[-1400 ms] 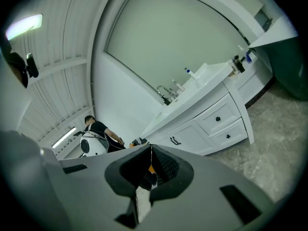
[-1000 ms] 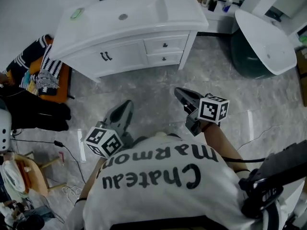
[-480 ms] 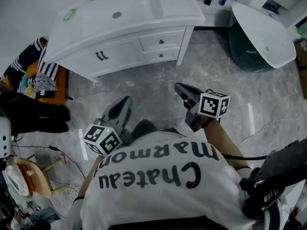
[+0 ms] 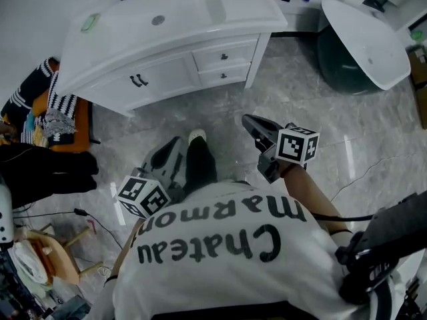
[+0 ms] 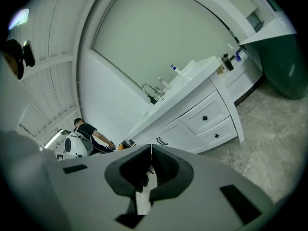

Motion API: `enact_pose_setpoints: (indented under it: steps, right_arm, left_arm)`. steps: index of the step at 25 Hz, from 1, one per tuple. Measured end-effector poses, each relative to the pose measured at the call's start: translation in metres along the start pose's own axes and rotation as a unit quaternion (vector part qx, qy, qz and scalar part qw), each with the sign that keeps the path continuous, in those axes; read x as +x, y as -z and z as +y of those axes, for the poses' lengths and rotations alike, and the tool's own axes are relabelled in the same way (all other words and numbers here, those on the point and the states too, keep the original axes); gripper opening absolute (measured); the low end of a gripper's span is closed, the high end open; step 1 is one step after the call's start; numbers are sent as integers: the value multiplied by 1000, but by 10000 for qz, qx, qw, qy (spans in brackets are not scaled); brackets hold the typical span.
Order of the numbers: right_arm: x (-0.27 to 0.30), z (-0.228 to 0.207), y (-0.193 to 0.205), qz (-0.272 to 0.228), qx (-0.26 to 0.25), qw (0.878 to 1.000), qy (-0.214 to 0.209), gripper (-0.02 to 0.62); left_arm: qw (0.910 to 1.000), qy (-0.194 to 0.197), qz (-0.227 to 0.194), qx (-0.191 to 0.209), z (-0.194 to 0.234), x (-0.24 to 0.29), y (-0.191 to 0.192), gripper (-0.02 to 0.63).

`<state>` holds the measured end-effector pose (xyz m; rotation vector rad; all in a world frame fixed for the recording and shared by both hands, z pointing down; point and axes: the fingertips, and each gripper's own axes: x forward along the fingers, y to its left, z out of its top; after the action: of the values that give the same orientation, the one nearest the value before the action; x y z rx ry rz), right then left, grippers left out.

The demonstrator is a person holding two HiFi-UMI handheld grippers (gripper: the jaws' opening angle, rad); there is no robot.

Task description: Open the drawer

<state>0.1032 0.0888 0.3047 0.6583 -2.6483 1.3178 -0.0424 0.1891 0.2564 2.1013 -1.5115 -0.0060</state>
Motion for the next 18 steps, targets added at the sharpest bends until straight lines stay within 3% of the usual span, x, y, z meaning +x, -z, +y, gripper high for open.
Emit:
enact_pose_setpoints:
  steps: [6, 9, 13, 15, 18]
  right_arm:
    - [37, -16, -26, -283, 149, 9989, 336, 11]
    - [57, -32, -36, -360, 263, 9976, 535, 11]
    - [83, -61, -50, -472, 167, 9945, 919, 11]
    - [97, -81, -53, -456, 130, 9926, 1122, 11]
    - [122, -114, -57, -443, 175, 9892, 1383, 11]
  left_arm:
    - [9990, 305, 321, -12, 38, 41, -19, 8]
    - [9961, 719, 508, 46, 54, 68, -23, 8]
    - [9862, 1350, 653, 705, 71, 111, -27, 8]
    - [9826, 1330, 787, 1032, 89, 135, -28, 8]
    - [9842, 1050, 1005, 1007, 121, 169, -24, 8]
